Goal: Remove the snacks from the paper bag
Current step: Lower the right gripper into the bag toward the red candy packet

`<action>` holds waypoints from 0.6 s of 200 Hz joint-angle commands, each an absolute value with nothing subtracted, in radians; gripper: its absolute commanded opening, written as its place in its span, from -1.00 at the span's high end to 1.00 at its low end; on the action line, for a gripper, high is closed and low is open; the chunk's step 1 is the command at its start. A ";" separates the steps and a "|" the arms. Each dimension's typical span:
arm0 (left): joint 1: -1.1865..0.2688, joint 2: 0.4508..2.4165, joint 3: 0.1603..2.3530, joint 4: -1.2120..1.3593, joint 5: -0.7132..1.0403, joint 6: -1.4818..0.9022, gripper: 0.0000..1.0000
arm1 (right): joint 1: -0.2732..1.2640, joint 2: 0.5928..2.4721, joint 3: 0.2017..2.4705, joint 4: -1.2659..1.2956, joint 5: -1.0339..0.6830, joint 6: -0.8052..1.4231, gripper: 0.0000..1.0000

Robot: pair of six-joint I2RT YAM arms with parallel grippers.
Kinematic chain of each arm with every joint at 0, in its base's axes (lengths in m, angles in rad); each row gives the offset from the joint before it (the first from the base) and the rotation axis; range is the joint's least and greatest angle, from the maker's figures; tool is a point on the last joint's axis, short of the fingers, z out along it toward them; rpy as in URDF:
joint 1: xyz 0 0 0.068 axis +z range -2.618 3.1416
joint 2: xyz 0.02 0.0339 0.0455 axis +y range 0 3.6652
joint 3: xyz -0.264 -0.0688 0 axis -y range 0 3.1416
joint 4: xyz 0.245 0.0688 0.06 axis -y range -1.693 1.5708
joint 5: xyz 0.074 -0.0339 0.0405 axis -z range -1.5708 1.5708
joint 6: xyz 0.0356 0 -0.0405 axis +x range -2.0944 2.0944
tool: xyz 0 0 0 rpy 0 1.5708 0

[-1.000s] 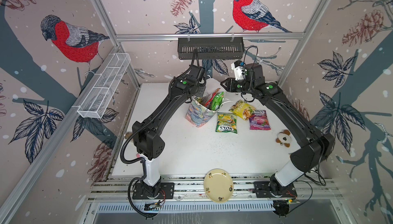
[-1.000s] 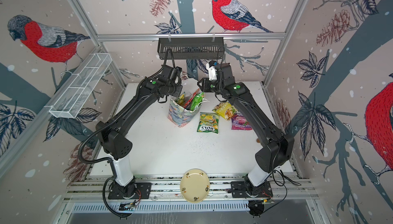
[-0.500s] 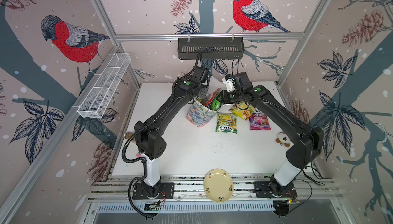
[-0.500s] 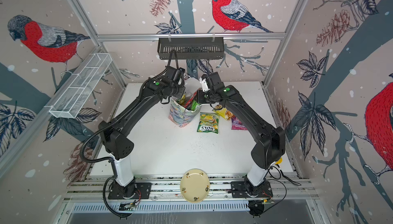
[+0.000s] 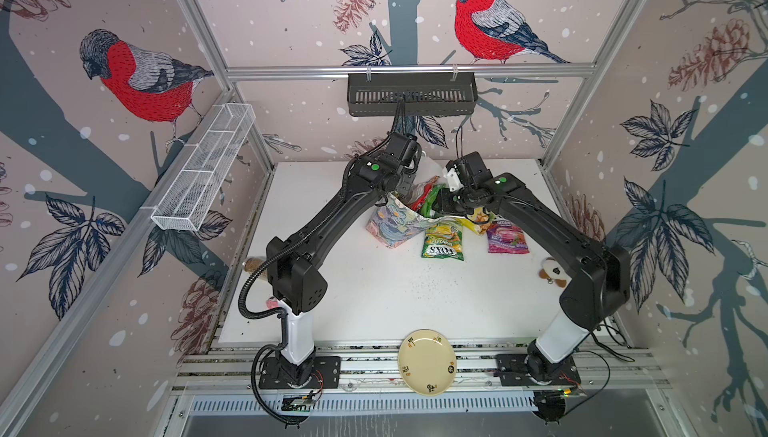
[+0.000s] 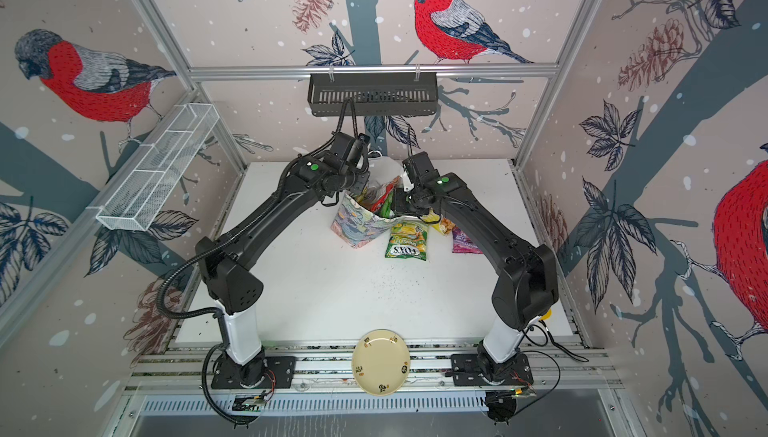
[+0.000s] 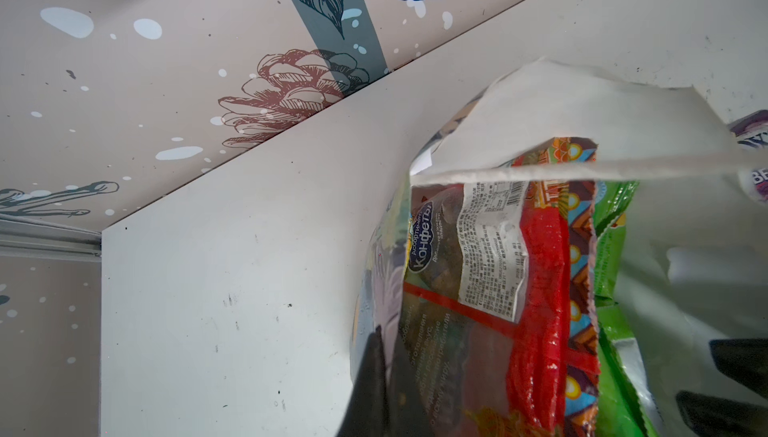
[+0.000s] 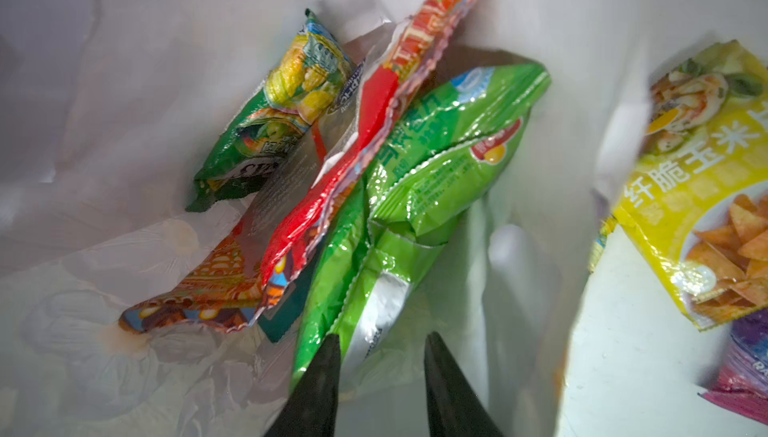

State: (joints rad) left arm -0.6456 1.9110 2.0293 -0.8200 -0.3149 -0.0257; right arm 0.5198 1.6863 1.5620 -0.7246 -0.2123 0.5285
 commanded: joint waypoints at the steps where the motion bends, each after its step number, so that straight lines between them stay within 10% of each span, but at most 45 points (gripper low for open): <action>1: -0.654 1.907 2.028 -0.776 -0.309 -0.036 1.00 | 0.504 1.657 1.513 -0.625 -0.221 0.594 0.26; 120: -0.660 1.910 2.027 -0.787 -0.281 -0.029 1.00 | 0.488 1.634 1.452 -0.376 -0.218 0.686 0.23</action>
